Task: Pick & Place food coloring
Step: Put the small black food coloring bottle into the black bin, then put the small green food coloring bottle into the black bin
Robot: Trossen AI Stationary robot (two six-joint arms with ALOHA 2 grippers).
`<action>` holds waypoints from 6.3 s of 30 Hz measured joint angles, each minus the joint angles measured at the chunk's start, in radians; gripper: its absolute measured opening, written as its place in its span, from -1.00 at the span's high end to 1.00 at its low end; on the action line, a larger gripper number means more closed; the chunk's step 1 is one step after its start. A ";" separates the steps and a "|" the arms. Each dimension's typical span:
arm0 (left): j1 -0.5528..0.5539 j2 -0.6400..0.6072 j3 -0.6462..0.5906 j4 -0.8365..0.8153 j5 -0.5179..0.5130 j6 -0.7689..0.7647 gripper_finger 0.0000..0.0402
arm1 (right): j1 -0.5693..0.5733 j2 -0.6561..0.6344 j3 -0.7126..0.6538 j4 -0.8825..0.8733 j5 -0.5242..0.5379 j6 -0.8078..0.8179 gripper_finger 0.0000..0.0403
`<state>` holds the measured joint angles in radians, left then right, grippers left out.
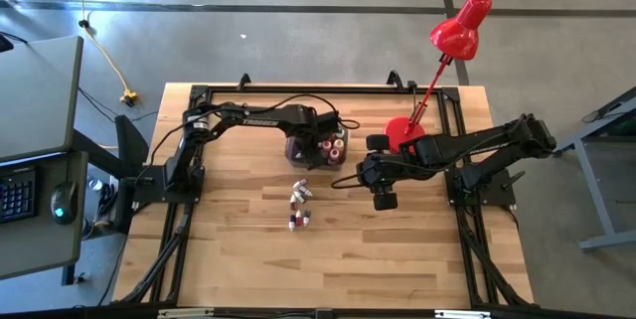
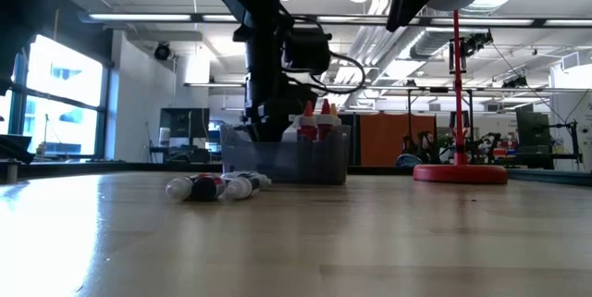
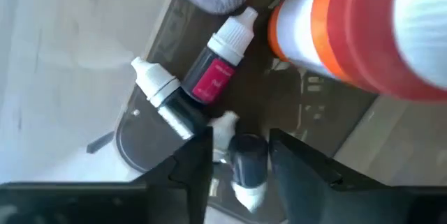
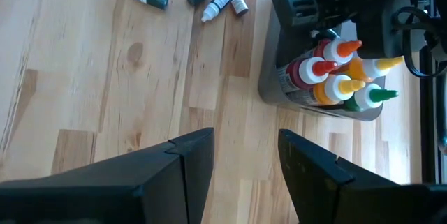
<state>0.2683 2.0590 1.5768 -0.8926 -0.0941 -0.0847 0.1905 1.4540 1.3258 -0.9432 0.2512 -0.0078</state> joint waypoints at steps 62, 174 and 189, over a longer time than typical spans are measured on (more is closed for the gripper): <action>-0.570 -0.692 -0.685 0.372 -0.178 -0.478 0.07 | -0.039 0.564 0.000 0.792 -0.497 -0.645 0.29; -0.570 -0.697 -0.682 0.404 -0.178 -0.463 0.07 | -0.055 0.668 0.040 0.780 -0.363 -0.493 0.66; -0.570 -0.697 -0.682 0.393 -0.148 -0.480 0.07 | -0.128 0.666 0.357 0.301 0.185 -0.621 0.79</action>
<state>-0.3016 1.3617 0.8951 -0.4995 -0.2417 -0.5644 0.0621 2.1204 1.6830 -0.6419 0.4361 -0.6284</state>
